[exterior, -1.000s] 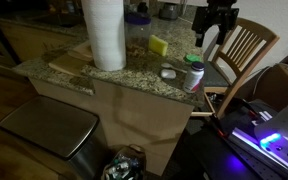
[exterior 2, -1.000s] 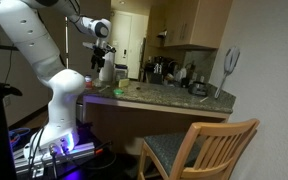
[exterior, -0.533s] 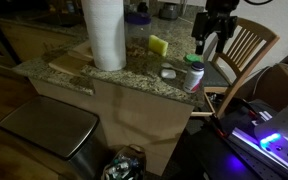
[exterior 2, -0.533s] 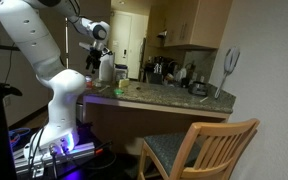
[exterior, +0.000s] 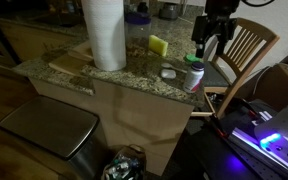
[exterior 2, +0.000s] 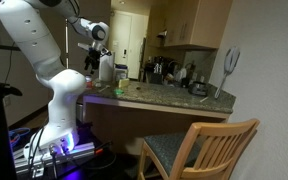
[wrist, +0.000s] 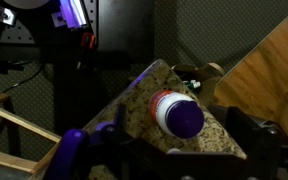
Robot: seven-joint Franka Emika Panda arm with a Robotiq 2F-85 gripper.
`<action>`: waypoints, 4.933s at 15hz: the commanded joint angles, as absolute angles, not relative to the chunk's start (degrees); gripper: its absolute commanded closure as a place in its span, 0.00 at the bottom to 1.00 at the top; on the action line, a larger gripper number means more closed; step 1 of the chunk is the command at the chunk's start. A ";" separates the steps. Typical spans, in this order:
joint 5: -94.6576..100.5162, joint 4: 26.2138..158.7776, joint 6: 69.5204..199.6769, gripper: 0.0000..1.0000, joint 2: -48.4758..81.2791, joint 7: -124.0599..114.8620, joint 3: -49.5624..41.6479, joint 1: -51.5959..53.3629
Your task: Move the bottle to the right
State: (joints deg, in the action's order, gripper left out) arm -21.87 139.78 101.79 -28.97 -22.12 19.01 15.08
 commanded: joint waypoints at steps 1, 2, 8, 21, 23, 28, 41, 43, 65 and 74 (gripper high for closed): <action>-22.30 140.51 103.65 0.00 -28.23 -21.41 19.61 15.35; -21.61 140.62 104.09 0.00 -28.30 -21.94 19.99 15.13; -21.51 140.59 106.88 0.00 -28.62 -22.90 19.80 15.33; -21.55 140.76 104.49 0.00 -28.62 -21.01 19.83 15.67; -21.55 140.76 105.01 0.00 -28.62 -20.87 19.81 15.69; -16.21 117.75 90.52 0.00 -18.20 -17.75 17.72 14.24; -17.12 124.28 81.60 0.00 -21.12 -34.93 26.40 17.74; -19.45 131.05 88.86 0.00 -24.46 -39.03 28.02 18.67; -24.06 137.09 78.60 0.00 -53.48 -72.99 41.74 17.48; -23.44 142.59 98.47 0.00 -43.37 -67.17 34.48 8.93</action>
State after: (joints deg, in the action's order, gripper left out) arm -24.68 142.58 98.03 -44.23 -65.94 35.86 6.96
